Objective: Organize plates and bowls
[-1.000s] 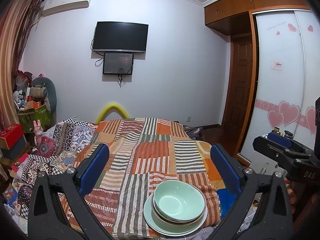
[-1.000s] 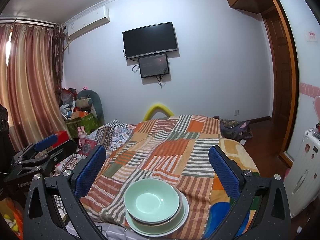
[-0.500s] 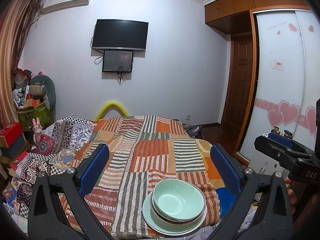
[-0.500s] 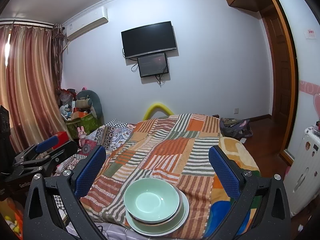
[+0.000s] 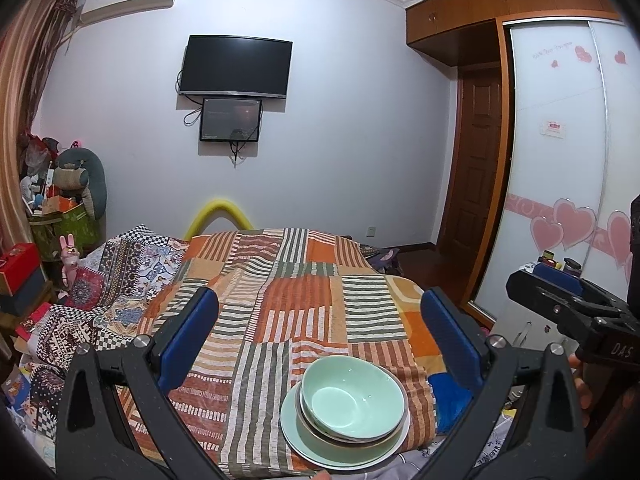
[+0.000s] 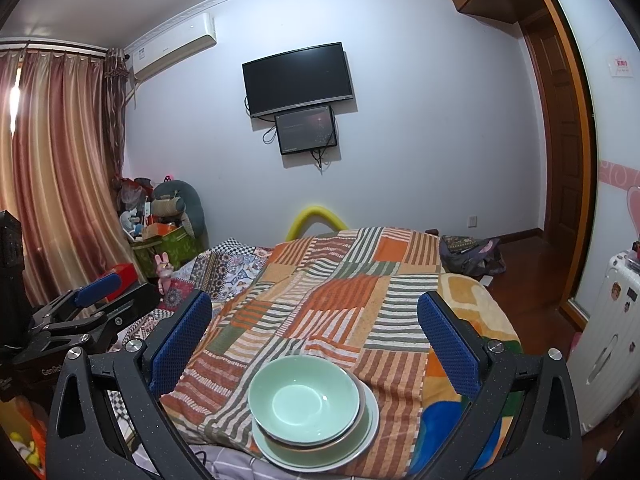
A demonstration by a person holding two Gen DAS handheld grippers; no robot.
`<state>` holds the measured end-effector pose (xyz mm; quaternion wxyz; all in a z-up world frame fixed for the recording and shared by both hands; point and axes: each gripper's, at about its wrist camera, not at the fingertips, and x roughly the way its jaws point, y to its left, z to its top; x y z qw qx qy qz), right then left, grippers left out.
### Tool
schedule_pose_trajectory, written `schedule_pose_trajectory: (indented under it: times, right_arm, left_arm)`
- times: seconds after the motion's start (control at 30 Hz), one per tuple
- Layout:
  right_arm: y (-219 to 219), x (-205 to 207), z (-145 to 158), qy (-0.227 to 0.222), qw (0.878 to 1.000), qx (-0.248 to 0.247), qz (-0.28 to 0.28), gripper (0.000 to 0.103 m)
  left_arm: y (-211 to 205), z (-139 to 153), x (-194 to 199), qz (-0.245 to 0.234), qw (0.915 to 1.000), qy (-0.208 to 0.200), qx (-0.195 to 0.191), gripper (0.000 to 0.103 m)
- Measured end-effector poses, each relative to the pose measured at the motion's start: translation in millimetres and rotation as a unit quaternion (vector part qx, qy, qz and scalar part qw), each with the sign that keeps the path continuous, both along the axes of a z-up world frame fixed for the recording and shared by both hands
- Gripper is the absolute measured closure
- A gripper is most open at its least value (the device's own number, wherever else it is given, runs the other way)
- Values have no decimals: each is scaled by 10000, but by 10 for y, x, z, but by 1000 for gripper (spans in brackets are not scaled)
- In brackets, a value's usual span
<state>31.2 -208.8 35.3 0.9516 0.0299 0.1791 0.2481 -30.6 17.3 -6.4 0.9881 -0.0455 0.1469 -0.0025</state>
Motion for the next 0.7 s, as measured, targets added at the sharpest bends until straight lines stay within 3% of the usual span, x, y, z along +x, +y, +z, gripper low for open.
schedule_pose_trajectory:
  times: [0.7]
  right_arm:
    - [45, 30, -36, 93, 9999, -34, 24, 1]
  left_arm:
    - [-37, -14, 19, -166, 9998, 68, -90, 0]
